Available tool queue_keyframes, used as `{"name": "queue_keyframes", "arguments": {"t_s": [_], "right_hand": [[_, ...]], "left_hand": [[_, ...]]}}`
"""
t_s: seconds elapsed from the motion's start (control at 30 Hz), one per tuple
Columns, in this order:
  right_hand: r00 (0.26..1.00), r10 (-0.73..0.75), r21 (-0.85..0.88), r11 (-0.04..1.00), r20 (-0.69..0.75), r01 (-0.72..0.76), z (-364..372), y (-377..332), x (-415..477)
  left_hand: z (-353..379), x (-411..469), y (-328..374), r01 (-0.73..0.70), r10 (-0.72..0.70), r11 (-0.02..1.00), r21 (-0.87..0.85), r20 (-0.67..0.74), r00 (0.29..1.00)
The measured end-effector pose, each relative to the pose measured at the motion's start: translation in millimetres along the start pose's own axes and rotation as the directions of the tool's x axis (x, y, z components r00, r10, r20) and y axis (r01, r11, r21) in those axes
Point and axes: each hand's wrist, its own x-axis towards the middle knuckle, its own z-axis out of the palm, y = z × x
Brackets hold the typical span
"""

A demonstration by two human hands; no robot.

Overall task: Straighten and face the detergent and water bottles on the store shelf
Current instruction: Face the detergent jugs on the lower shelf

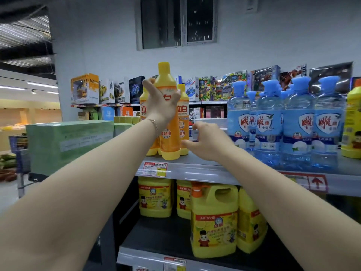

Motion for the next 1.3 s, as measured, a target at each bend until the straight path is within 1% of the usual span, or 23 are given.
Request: {"name": "queue_keyframes", "arguments": {"t_s": [0.1, 0.2, 0.3, 0.33, 0.4, 0.47, 0.53, 0.6, 0.7, 0.77, 0.83, 0.87, 0.9, 0.97, 1.0, 1.03, 1.07, 1.1, 1.17, 1.2, 1.23, 1.27, 1.3], "right_hand": [[0.993, 0.018, 0.255, 0.966, 0.119, -0.048, 30, -7, 24], [0.993, 0.013, 0.424, 0.904, 0.115, -0.061, 52, -10, 41], [0.996, -0.010, 0.410, 0.912, 0.085, -0.026, 63, -16, 51], [0.997, -0.009, 0.408, 0.913, 0.080, -0.025, 65, -18, 52], [0.997, 0.005, 0.411, 0.911, 0.078, -0.037, 69, -21, 55], [0.996, 0.025, 0.386, 0.921, 0.086, -0.057, 75, -23, 59], [0.994, 0.059, 0.358, 0.929, 0.092, -0.089, 84, -23, 61], [0.994, 0.081, 0.351, 0.931, 0.080, -0.104, 90, -21, 62], [0.989, 0.094, 0.362, 0.923, 0.112, -0.129, 90, -19, 61], [0.986, 0.088, 0.281, 0.952, 0.139, -0.124, 85, -18, 58], [0.996, 0.061, 0.022, 0.998, 0.071, -0.062, 77, -19, 48], [1.000, 0.010, -0.105, 0.994, -0.013, -0.011, 72, -18, 40], [0.991, -0.073, -0.185, 0.981, -0.111, 0.052, 69, -16, 32], [0.917, -0.277, -0.230, 0.949, -0.287, 0.215, 68, -9, 8], [0.867, -0.363, -0.211, 0.929, -0.342, 0.306, 69, -6, -7], [0.823, -0.423, -0.180, 0.906, -0.378, 0.383, 70, -1, -22], [0.802, -0.459, -0.143, 0.887, -0.383, 0.439, 72, 6, -39], [0.817, -0.462, -0.087, 0.882, -0.346, 0.463, 75, 13, -55], [0.897, -0.395, 0.048, 0.910, -0.197, 0.411, 84, 27, -88], [0.929, -0.350, 0.086, 0.929, -0.124, 0.361, 90, 35, -103], [0.953, -0.297, 0.083, 0.950, -0.059, 0.302, 97, 44, -115], [0.974, -0.228, 0.057, 0.972, 0.007, 0.228, 103, 52, -125], [0.986, -0.146, 0.029, 0.989, 0.080, 0.144, 109, 62, -131]], "left_hand": [[1, 1, -7, 0.017, -0.014, 0.999, -0.045, 0.062, 0.998], [0, 2, -14, 0.008, -0.003, 0.998, -0.061, 0.078, 0.997], [-5, 5, -21, 0.047, -0.040, 0.997, -0.054, 0.119, 0.992], [-7, 7, -23, 0.066, -0.065, 0.998, -0.009, 0.138, 0.988], [-8, 9, -31, 0.091, -0.121, 0.980, 0.180, 0.163, 0.979], [-9, 9, -41, 0.148, -0.225, 0.929, 0.339, 0.201, 0.953], [-6, 6, -52, 0.212, -0.305, 0.916, 0.340, 0.248, 0.919], [-4, 2, -61, 0.217, -0.296, 0.932, 0.291, 0.260, 0.919], [-2, -5, -69, 0.186, -0.264, 0.935, 0.303, 0.238, 0.935], [-1, -10, -68, 0.171, -0.236, 0.944, 0.284, 0.213, 0.948], [-2, -17, -62, 0.176, -0.208, 0.954, 0.244, 0.115, 0.971], [-2, -22, -59, 0.182, -0.196, 0.958, 0.224, 0.041, 0.980], [-3, -29, -56, 0.166, -0.163, 0.964, 0.208, -0.034, 0.986], [-6, -50, -57, 0.031, -0.007, 0.981, 0.190, -0.126, 0.992], [-7, -64, -61, -0.075, 0.100, 0.978, 0.194, -0.126, 0.987], [-9, -79, -67, -0.189, 0.212, 0.960, 0.208, -0.094, 0.973], [-12, -95, -73, -0.301, 0.316, 0.924, 0.236, -0.026, 0.948], [-15, -112, -80, -0.402, 0.399, 0.877, 0.264, 0.067, 0.915], [-17, -145, -100, -0.553, 0.484, 0.778, 0.299, 0.276, 0.830], [-15, -161, -109, -0.583, 0.465, 0.751, 0.310, 0.377, 0.801], [-9, -176, -120, -0.553, 0.379, 0.767, 0.326, 0.466, 0.800], [0, -189, -128, -0.450, 0.222, 0.824, 0.344, 0.536, 0.815], [12, -201, -134, -0.286, 0.032, 0.894, 0.345, 0.588, 0.809]]}}
